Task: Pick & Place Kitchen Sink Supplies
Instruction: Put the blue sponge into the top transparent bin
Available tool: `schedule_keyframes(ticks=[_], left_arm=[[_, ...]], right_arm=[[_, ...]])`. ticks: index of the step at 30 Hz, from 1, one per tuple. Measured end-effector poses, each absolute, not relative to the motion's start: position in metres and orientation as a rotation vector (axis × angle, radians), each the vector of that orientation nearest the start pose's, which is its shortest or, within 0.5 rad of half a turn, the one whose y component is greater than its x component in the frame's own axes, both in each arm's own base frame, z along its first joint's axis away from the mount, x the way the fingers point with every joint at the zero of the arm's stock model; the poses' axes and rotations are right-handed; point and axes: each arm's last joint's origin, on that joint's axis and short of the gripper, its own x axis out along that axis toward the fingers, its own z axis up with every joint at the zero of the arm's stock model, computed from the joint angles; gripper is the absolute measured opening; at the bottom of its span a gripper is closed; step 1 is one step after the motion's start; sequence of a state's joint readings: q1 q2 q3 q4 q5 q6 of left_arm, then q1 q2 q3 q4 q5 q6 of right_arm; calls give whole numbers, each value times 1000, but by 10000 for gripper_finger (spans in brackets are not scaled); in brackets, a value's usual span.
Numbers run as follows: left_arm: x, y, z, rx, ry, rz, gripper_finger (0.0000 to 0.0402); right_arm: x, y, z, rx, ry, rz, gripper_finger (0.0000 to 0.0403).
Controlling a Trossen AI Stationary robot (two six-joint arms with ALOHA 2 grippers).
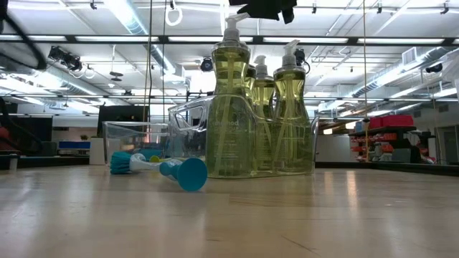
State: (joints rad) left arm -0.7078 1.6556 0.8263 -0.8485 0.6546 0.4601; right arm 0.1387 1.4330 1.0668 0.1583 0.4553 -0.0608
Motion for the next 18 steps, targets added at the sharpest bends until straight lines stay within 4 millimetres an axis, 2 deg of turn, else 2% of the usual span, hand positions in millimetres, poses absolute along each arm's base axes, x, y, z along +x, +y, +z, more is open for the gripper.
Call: schedule_keyframes(ticks=[4, 8, 13, 18], left_arm=[[166, -166, 130, 316, 1562, -1398, 248], [169, -168, 129, 321, 1521, -1407, 239], [170, -170, 125, 315, 1463, -1420, 238], [163, -165, 117, 295, 1505, -1400, 238]], right_arm=[[324, 32, 313, -125, 220, -309, 230], [324, 32, 313, -125, 221, -309, 230], [324, 32, 313, -125, 221, -309, 230], [324, 32, 313, -125, 221, -309, 230]])
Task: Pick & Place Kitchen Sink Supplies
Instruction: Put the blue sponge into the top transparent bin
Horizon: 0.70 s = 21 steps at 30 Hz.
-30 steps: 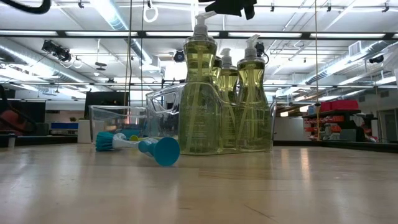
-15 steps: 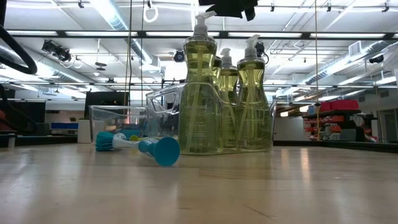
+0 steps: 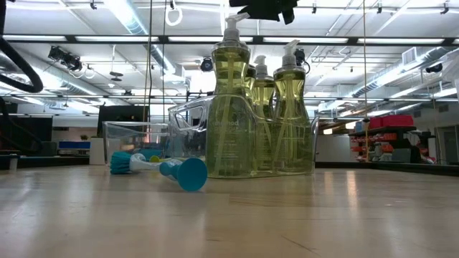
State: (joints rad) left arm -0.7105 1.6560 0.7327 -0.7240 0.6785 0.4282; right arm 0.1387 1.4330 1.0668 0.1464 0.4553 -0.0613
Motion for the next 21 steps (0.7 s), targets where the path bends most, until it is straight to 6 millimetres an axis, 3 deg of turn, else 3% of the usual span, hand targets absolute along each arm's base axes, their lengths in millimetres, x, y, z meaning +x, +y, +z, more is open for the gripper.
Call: schedule_keyframes(ticks=[5, 9, 21], left_arm=[[160, -162, 112, 283, 1492, -1412, 232], [160, -161, 110, 291, 1478, -1412, 204], [160, -161, 108, 352, 1435, -1428, 25]], right_arm=[[324, 32, 313, -128, 221, -309, 230], [324, 32, 313, -128, 221, -309, 230], [324, 32, 313, -129, 221, -308, 230]])
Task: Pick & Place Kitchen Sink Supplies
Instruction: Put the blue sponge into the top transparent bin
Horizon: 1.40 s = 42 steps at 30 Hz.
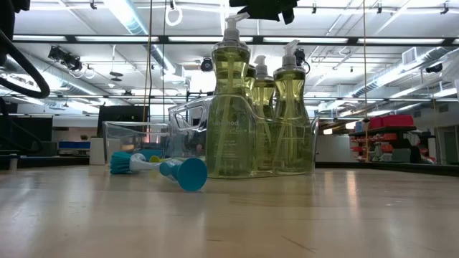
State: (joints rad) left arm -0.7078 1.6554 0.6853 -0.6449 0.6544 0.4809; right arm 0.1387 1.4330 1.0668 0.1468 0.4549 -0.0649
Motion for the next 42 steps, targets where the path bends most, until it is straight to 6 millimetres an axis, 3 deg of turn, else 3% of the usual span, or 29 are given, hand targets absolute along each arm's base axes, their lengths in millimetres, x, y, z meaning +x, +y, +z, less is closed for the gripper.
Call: schedule_keyframes(ticks=[7, 17, 22, 31, 42], left_arm=[[166, -161, 112, 325, 1462, -1392, 14], [195, -166, 145, 332, 1438, -1334, 5], [206, -161, 164, 420, 1467, -1298, 5], [221, -122, 186, 447, 1634, -1130, 4], [223, -53, 222, 545, 1629, -805, 3]], right_arm=[[324, 32, 313, -129, 221, -308, 230], [324, 32, 313, -132, 221, -308, 230], [324, 32, 313, -133, 221, -307, 230], [324, 32, 313, -133, 221, -307, 230], [324, 32, 313, -158, 225, -304, 230]])
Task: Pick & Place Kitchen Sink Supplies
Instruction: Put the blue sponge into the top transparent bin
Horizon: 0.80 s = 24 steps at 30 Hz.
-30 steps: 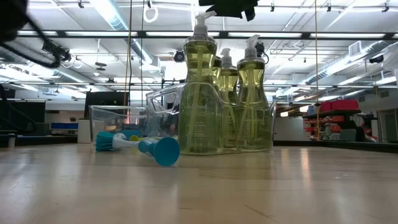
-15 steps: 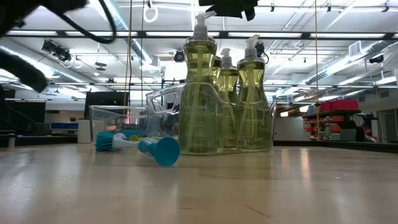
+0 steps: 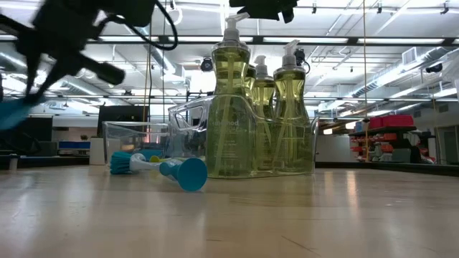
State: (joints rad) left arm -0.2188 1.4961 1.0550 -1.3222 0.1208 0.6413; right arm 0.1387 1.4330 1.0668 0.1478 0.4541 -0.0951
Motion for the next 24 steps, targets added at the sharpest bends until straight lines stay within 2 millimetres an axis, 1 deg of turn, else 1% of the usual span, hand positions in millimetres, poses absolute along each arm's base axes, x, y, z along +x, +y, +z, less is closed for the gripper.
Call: schedule_keyframes(ticks=[10, 14, 16, 19, 24], left_arm=[[204, 20, 260, 608, 1565, -305, 4], [198, 45, 272, 628, 1490, -123, 3], [197, 59, 278, 632, 1449, -6, 4], [194, 80, 285, 598, 1391, 151, 4], [192, 112, 291, 519, 1299, 332, 3]], right_arm=[[324, 32, 313, -153, 224, -305, 230], [324, 32, 313, -151, 223, -305, 230], [324, 32, 313, -146, 223, -306, 230], [324, 32, 313, -125, 219, -309, 230], [324, 32, 313, -97, 215, -312, 230]])
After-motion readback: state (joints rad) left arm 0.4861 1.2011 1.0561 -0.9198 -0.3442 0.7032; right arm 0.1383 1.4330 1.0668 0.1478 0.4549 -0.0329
